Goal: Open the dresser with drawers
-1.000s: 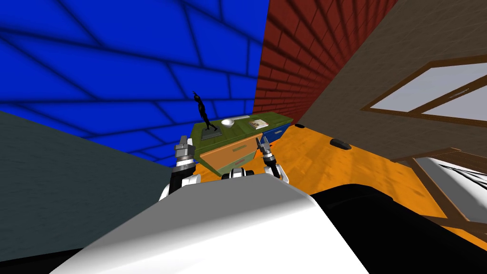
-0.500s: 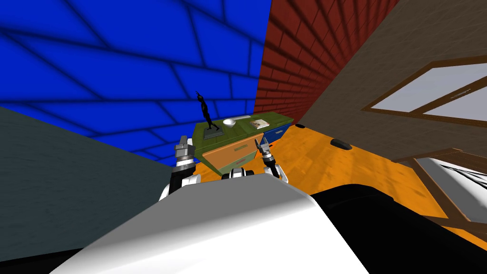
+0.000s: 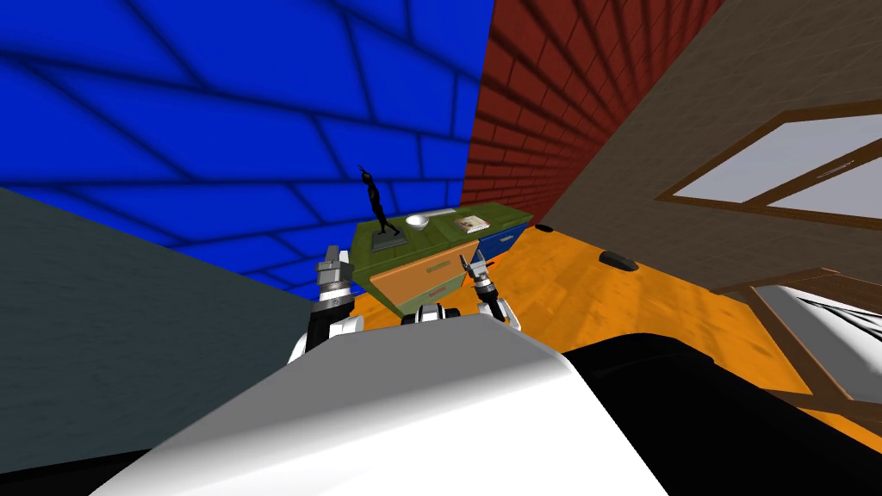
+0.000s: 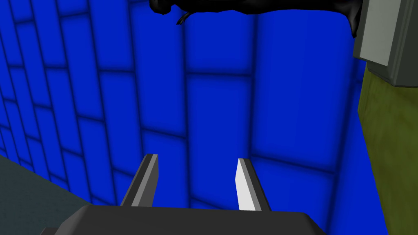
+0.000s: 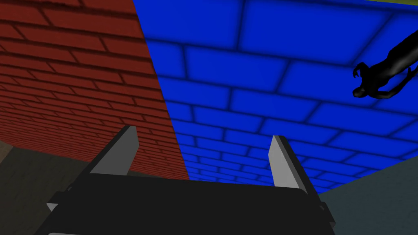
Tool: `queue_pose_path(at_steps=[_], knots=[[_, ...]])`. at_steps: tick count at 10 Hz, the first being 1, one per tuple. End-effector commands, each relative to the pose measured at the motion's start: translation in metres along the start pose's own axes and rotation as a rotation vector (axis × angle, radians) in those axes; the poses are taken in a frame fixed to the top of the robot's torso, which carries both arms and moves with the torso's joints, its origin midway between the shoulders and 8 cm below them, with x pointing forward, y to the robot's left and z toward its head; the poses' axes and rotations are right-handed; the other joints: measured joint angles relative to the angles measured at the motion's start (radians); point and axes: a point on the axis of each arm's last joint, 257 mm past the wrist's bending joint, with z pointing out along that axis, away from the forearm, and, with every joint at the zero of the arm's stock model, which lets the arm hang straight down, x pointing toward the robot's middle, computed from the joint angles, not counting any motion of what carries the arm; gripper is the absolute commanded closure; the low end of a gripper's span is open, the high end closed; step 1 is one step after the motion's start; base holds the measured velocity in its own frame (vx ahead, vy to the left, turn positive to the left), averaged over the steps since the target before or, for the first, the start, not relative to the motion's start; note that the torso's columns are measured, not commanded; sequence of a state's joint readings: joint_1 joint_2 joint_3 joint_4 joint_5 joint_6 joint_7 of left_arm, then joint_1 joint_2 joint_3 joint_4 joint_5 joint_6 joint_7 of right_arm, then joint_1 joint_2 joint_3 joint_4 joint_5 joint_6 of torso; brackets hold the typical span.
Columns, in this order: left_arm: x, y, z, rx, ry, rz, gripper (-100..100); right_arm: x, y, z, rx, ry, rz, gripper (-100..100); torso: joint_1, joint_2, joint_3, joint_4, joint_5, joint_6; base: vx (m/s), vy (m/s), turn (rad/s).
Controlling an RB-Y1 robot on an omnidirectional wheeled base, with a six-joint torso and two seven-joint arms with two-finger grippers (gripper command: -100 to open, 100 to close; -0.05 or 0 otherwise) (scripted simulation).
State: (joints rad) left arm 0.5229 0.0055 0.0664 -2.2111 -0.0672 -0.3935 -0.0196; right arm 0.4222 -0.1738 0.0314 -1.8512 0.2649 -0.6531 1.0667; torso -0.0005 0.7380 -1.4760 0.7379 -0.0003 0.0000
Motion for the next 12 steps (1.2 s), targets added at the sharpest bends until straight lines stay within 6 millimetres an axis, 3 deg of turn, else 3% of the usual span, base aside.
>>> queue_pose_path(at_steps=[1, 2, 4, 5, 7, 8, 12], knots=[[0.000, 0.000, 0.000, 0.000, 0.000, 0.000, 0, 0.005, 0.000, -0.001, -0.002, 0.010, -0.079, -100, 0.001, 0.000, 0.000, 0.000, 0.000, 0.000, -0.008, 0.032, 0.039], [0.000, 0.000, 0.000, 0.000, 0.000, 0.000, 0, 0.016, -0.001, -0.004, -0.005, 0.031, -0.117, -100, 0.001, 0.000, 0.000, 0.000, 0.000, 0.000, -0.013, 0.034, -0.009], [0.000, 0.000, 0.000, 0.000, 0.000, 0.000, 0, 0.016, -0.001, -0.004, -0.005, 0.031, -0.170, -100, 0.001, 0.000, 0.000, 0.000, 0.000, 0.000, -0.011, 0.044, 0.026], [0.000, 0.000, 0.000, 0.000, 0.000, 0.000, 0, 0.027, -0.001, -0.007, -0.009, 0.052, -0.207, -100, 0.001, 0.000, 0.000, 0.000, 0.000, 0.000, -0.002, 0.053, 0.030], [0.000, 0.000, 0.000, 0.000, 0.000, 0.000, 0, 0.027, -0.001, -0.007, -0.011, 0.052, -0.261, -100, 0.002, -0.001, 0.000, 0.000, 0.001, 0.000, 0.003, 0.054, 0.030], [0.000, 0.000, 0.000, 0.000, 0.000, 0.000, 0, 0.038, -0.002, -0.011, -0.016, 0.074, -0.295, -100, -0.001, 0.000, 0.000, 0.000, 0.000, 0.000, 0.006, 0.075, 0.040], [0.000, 0.000, 0.000, 0.000, 0.000, 0.000, 0, 0.049, -0.002, -0.014, -0.025, 0.095, -0.412, -100, 0.001, 0.000, 0.000, 0.000, 0.000, 0.000, -0.001, 0.039, 0.000]])
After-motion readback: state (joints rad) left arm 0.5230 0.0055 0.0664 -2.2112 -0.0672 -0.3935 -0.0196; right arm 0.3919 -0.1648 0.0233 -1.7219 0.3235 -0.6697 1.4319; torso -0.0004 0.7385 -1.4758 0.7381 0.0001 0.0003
